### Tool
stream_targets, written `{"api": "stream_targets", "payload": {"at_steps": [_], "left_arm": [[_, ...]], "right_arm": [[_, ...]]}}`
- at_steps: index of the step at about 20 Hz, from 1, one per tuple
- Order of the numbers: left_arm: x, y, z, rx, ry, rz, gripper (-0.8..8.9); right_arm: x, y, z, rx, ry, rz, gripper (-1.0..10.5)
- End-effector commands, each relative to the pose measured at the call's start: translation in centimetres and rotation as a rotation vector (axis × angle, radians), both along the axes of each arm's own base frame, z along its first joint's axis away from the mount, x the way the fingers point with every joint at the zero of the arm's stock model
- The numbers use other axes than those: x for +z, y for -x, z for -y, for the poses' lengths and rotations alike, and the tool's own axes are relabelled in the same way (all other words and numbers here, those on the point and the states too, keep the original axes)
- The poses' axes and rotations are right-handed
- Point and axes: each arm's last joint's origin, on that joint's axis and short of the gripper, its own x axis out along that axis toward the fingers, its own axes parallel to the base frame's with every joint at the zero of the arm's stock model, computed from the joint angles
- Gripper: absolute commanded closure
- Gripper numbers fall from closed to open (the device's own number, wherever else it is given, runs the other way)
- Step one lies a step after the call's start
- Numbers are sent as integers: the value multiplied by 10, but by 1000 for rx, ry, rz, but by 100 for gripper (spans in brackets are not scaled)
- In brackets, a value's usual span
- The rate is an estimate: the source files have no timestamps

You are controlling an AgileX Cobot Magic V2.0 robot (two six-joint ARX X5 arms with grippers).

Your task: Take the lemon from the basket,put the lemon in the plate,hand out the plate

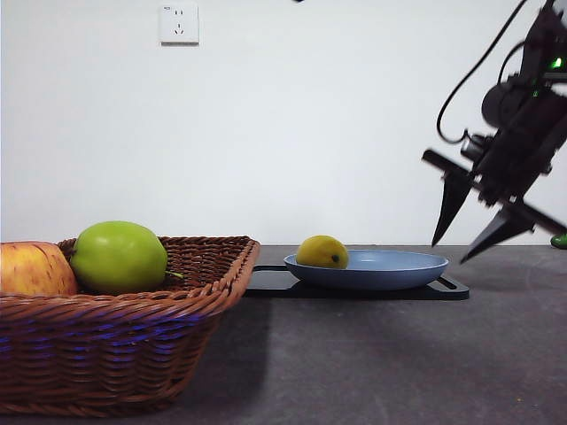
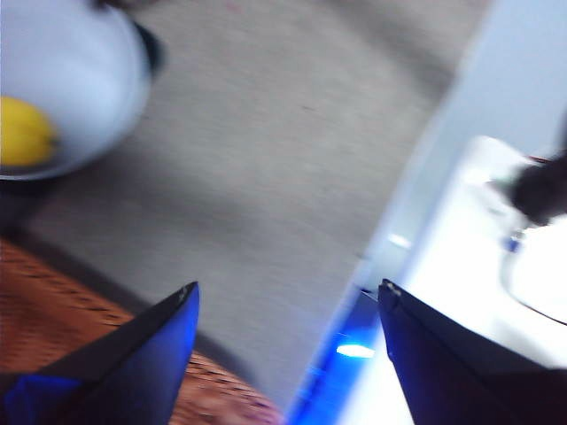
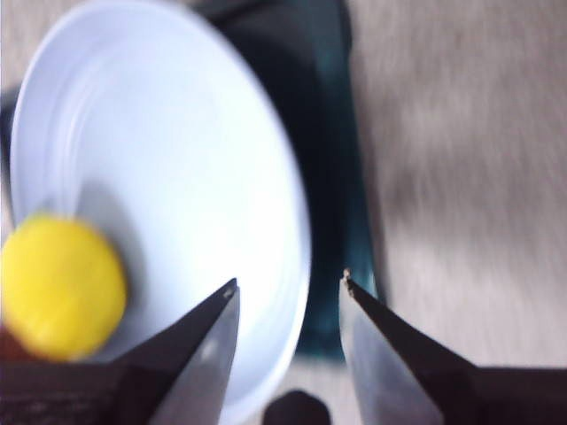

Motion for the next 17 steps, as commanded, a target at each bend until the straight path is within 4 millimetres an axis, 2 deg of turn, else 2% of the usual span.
{"api": "stream_targets", "payload": {"at_steps": [1, 3, 4, 5, 8, 12, 14, 17], "left_arm": [[4, -4, 5, 20, -27, 123, 465], [7, -9, 6, 36, -28, 193, 468], [8, -12, 5, 32, -23, 215, 502], [9, -15, 4, 27, -22, 233, 552], [9, -22, -3, 1, -64, 285, 797], [5, -41, -24, 67, -121, 252, 807], [3, -52, -39, 94, -117, 201, 807], [-3, -58, -65, 122, -39, 167, 807]], "right_arm": [[37, 13, 0, 93, 34, 83, 777], [64, 35, -3, 159, 56, 95, 816], [77, 46, -5, 183, 62, 97, 831], [88, 57, -8, 209, 69, 99, 843], [121, 95, -24, 321, 109, 143, 923], [154, 146, -49, 319, 369, 326, 944], [162, 169, -58, 291, 415, 447, 944], [161, 202, -63, 258, 422, 643, 944]]}}
